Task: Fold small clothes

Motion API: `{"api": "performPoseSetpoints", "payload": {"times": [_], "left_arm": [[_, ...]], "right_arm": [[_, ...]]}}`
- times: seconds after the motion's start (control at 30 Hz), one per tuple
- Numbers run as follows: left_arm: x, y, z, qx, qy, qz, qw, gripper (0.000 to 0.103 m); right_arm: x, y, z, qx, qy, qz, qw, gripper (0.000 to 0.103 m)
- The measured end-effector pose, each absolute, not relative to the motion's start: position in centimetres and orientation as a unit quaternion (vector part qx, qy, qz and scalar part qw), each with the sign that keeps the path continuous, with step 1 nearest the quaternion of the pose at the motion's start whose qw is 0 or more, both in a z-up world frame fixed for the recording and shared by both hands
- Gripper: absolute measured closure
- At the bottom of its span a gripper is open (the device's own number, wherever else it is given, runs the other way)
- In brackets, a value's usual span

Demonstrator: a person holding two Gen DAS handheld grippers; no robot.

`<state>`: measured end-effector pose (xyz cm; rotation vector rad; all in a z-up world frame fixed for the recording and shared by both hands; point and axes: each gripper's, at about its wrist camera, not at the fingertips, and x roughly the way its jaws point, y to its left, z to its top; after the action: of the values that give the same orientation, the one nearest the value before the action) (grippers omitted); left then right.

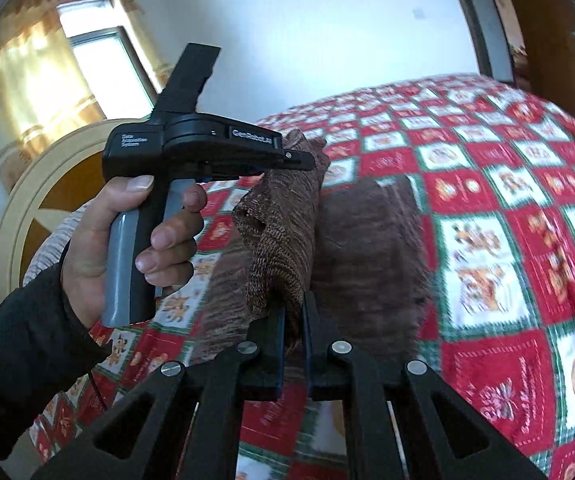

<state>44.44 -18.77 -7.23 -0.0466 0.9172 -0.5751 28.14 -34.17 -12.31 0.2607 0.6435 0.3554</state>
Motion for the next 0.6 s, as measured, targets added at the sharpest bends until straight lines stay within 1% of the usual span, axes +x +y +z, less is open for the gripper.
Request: {"api": "performPoseSetpoints", "payload": {"times": [0.2,0.4,0.6], "left_arm": [[44.2,-22.7,-8.9,0.009,0.444,-0.282,0.851,0.091],[43.7,-26.1,-11.1,0.072,0.430,-0.268,0.859,0.091],[43.8,-27.0,-11.6,0.074,0.426,-0.269,0.861,0.091]], "right_arm": [[28.0,-36.9,-14.8,0.163,0.340,0.156,0.913,0.096],[28.8,-38.9,-17.1,0.191,0.363,0.137,0.902,0.097],[28.3,-39.8,-17.6,0.203,0.371,0.128,0.897,0.097]]}}
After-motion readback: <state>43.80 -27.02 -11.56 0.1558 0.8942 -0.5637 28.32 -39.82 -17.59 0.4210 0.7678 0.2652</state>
